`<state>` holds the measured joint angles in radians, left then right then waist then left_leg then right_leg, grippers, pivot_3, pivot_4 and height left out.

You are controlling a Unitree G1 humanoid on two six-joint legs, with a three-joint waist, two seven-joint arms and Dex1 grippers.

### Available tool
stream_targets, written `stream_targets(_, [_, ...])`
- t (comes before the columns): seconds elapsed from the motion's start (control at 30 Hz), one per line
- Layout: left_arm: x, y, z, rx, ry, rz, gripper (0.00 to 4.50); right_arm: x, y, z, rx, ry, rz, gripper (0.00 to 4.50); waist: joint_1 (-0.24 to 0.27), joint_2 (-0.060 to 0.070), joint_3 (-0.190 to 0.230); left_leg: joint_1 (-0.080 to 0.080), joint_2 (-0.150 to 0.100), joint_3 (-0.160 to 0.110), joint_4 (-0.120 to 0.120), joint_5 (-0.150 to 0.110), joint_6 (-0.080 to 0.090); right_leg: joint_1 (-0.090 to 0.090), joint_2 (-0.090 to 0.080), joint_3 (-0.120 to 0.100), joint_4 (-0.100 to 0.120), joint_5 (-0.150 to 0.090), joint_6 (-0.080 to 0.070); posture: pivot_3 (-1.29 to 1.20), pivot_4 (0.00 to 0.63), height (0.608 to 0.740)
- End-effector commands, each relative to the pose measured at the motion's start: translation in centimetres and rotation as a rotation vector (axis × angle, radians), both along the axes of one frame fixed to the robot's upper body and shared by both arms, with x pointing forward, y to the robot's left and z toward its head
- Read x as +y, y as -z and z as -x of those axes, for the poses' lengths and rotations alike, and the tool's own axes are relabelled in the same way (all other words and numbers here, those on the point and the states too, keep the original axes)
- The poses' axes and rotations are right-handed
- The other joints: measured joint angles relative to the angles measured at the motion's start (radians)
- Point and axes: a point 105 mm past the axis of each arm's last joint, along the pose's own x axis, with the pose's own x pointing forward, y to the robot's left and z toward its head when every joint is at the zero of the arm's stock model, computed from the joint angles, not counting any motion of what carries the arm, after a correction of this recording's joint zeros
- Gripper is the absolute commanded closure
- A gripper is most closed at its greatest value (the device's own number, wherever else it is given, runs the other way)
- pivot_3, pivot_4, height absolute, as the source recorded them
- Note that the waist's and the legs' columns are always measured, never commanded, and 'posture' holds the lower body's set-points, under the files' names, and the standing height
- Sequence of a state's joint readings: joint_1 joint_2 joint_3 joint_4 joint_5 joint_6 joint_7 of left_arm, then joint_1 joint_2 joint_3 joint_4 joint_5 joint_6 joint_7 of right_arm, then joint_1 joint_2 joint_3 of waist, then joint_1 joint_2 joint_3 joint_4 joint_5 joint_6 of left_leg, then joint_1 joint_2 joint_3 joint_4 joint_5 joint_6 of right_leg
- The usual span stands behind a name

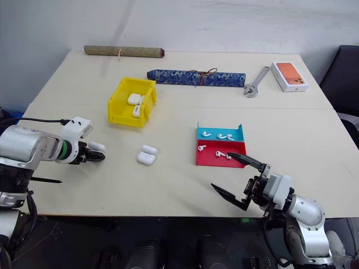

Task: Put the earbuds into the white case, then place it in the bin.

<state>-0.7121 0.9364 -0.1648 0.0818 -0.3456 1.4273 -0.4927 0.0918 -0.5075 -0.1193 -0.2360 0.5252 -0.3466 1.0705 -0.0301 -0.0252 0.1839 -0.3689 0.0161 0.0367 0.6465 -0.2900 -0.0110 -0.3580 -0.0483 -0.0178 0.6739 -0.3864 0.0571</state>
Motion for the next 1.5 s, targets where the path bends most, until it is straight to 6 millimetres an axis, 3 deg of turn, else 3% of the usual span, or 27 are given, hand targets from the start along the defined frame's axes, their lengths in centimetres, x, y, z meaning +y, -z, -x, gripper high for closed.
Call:
stream_targets(0.03, [1.5, -1.2, 0.9, -0.043, -0.01, 0.031, 1.66, 0.2, -1.0, 0.1, -0.048, -0.002, 0.0, 0.0, -0.005, 0.0, 0.0, 0.0, 0.0, 0.0, 0.0, 0.0, 0.0, 0.0, 0.0, 0.0, 0.0, 0.0, 0.0, 0.0, 0.15, 0.74])
stream_targets(0.13, [-0.4, -5.3, 0.6, -0.276, 0.106, 0.324, 1.66, -0.4, -1.2, -0.1, -0.051, 0.018, 0.016, 0.0, 0.0, 0.0, 0.001, -0.001, 0.001, 0.0, -0.001, 0.0, 0.0, -0.002, 0.0, 0.0, 0.0, 0.0, 0.0, 0.0, 0.15, 0.74])
stream_targets(0.2, [-2.3, -7.7, 2.7, -0.454, 0.338, 0.489, 1.66, -1.1, -1.3, -0.2, -0.042, 0.039, 0.042, 0.0, 0.003, 0.0, 0.001, -0.003, 0.001, -0.001, 0.0, 0.0, 0.0, -0.002, 0.0, -0.001, -0.001, 0.0, 0.0, 0.0, 0.15, 0.74])
stream_targets(0.3, [-5.7, -9.4, 7.8, -0.605, 0.683, 0.756, 1.66, -2.4, -0.8, -0.4, 0.026, 0.083, 0.115, 0.0, 0.003, 0.002, 0.001, -0.003, 0.0, 0.0, 0.0, -0.002, 0.001, 0.0, -0.002, -0.001, -0.007, 0.0, 0.0, 0.0, 0.15, 0.74])
stream_targets(0.4, [-8.8, -9.3, 11.5, -0.757, 0.852, 0.975, 1.66, -4.1, -0.5, -0.4, 0.096, 0.15, 0.187, 0.0, 0.007, 0.004, 0.001, -0.003, 0.0, 0.0, 0.0, -0.005, 0.004, 0.003, -0.002, -0.002, -0.013, 0.0, 0.0, 0.0, 0.15, 0.74])
stream_targets(0.5, [-11.7, -9.3, 11.8, -0.886, 0.919, 1.108, 1.66, -5.3, -0.1, -0.4, 0.138, 0.212, 0.251, 0.0, 0.023, 0.003, 0.002, -0.003, 0.0, -0.001, 0.002, -0.006, 0.007, 0.006, -0.001, -0.002, -0.015, 0.001, 0.002, 0.0, 0.15, 0.74])
stream_targets(0.57, [-13.6, -8.6, 12.0, -0.912, 1.001, 1.095, 1.66, -6.6, 0.7, -0.6, 0.195, 0.291, 0.313, 0.0, 0.031, 0.003, 0.001, -0.002, 0.0, -0.001, 0.002, -0.007, 0.009, 0.009, 0.0, -0.002, -0.016, 0.001, 0.002, 0.0, 0.15, 0.74])
stream_targets(0.67, [-16.6, -6.2, 12.7, -0.978, 1.211, 0.977, 1.66, -9.2, 1.7, 0.6, 0.247, 0.349, 0.373, 0.0, 0.029, 0.004, 0.001, 0.002, -0.001, -0.001, 0.002, -0.007, 0.011, 0.016, 0.001, -0.001, -0.021, 0.001, 0.002, 0.0, 0.15, 0.74])
stream_targets(0.9, [-18.7, -3.2, 11.9, -1.049, 1.286, 0.99, 1.66, -15.3, 4.4, 1.9, 0.413, 0.597, 0.515, 0.0, 0.023, 0.006, 0.0, 0.003, -0.001, 0.001, 0.001, -0.009, 0.015, 0.017, 0.001, 0.001, -0.025, 0.002, 0.004, 0.0, 0.15, 0.74])
stream_targets(1.0, [-18.3, -2.9, 11.0, -1.085, 1.22, 1.032, 1.66, -14.0, 3.0, 0.4, 0.388, 0.559, 0.476, 0.0, 0.015, 0.006, 0.0, 0.002, 0.0, 0.001, 0.001, -0.009, 0.015, 0.017, 0.002, 0.002, -0.024, 0.002, 0.004, 0.0, 0.15, 0.74])
stream_targets(1.23, [-18.0, -2.1, 10.6, -1.057, 1.217, 1.022, 1.66, -5.7, -3.3, -3.1, 0.404, 0.257, 0.513, 0.0, 0.0, 0.011, 0.001, 0.003, 0.002, 0.001, 0.002, -0.008, 0.014, 0.016, 0.004, 0.002, -0.02, 0.002, 0.004, 0.0, 0.15, 0.74])
stream_targets(1.33, [-18.0, -2.1, 10.4, -1.043, 1.224, 1.019, 1.66, -4.0, -3.4, -3.8, 0.484, 0.23, 0.616, 0.0, 0.013, 0.011, 0.001, 0.0, 0.002, -0.001, 0.002, -0.008, 0.014, 0.012, 0.003, 0.001, -0.02, 0.002, 0.003, 0.0, 0.15, 0.74])
stream_targets(1.43, [-17.9, -2.1, 10.3, -1.036, 1.223, 1.01, 1.66, -3.2, -2.6, -4.8, 0.539, 0.253, 0.696, 0.6, 0.026, 0.01, 0.001, -0.002, 0.001, -0.004, 0.002, -0.009, 0.015, 0.011, 0.002, 0.0, -0.022, 0.003, 0.006, 0.0, 0.15, 0.74])
stream_targets(1.5, [-17.9, -2.1, 10.4, -1.023, 1.228, 1.009, 1.66, -3.0, -2.1, -5.6, 0.524, 0.268, 0.754, 1.27, 0.026, 0.01, 0.001, -0.004, 0.001, -0.004, 0.002, -0.01, 0.016, 0.011, 0.001, 0.0, -0.025, 0.004, 0.007, 0.0, 0.15, 0.74])
